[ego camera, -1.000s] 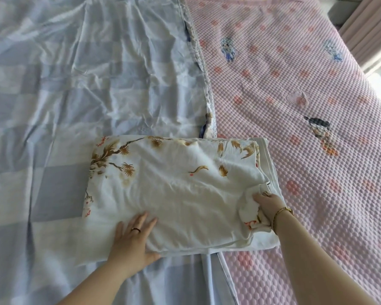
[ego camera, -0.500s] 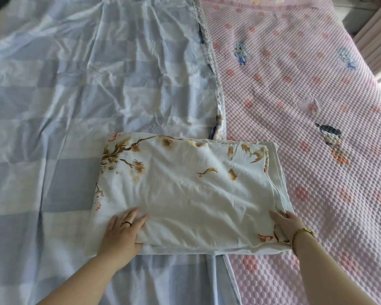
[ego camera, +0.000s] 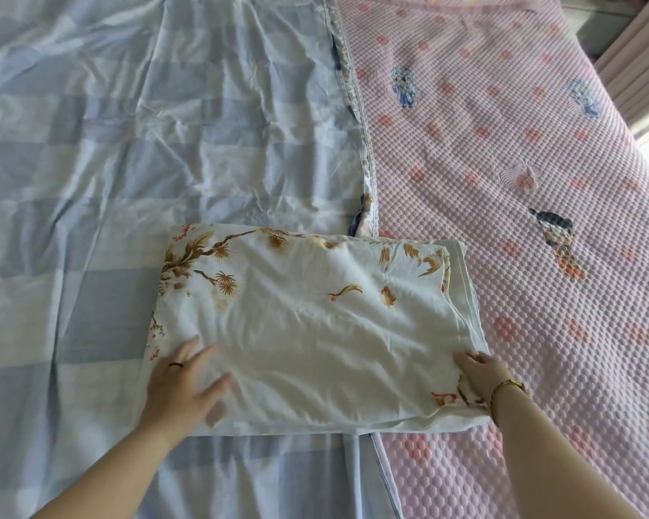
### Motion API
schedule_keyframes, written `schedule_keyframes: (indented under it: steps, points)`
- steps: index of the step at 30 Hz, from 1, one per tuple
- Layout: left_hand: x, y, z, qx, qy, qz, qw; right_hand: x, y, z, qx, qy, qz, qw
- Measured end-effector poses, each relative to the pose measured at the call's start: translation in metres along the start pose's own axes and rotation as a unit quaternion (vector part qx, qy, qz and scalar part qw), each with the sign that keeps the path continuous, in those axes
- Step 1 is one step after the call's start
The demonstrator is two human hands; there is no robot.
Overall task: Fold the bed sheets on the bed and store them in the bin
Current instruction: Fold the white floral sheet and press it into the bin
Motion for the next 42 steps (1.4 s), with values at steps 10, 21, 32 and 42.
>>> schedule_keyframes:
  steps: [10,21,32,42]
  points:
    - [0.006,0.006,-0.045,-0.112,0.265,0.008,0.958,0.010,0.019,0.031,-0.047,0.016,0.093,0.994]
    - [0.000,0.044,-0.032,-0.392,0.327,-0.053,0.858,-0.097,-0.058,-0.064,-0.159,0.250,0.067,0.953]
    - [-0.036,0.163,-0.047,-0.518,0.192,-0.028,0.833,-0.313,-0.184,-0.132,0.137,0.188,-0.311,0.921]
    - [-0.069,0.129,0.051,-0.439,0.036,-0.183,0.879,-0.305,-0.118,-0.137,0.119,0.176,-0.249,0.945]
Point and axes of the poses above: each hand's wrist, its own x-axis towards the middle knuckle, its own y-axis out of the back of the hand, z = x × y, the point moved 8 cm from there along x, towards the middle knuckle, and after that the axes turned 14 degrees about z, right-handed, at the moved point
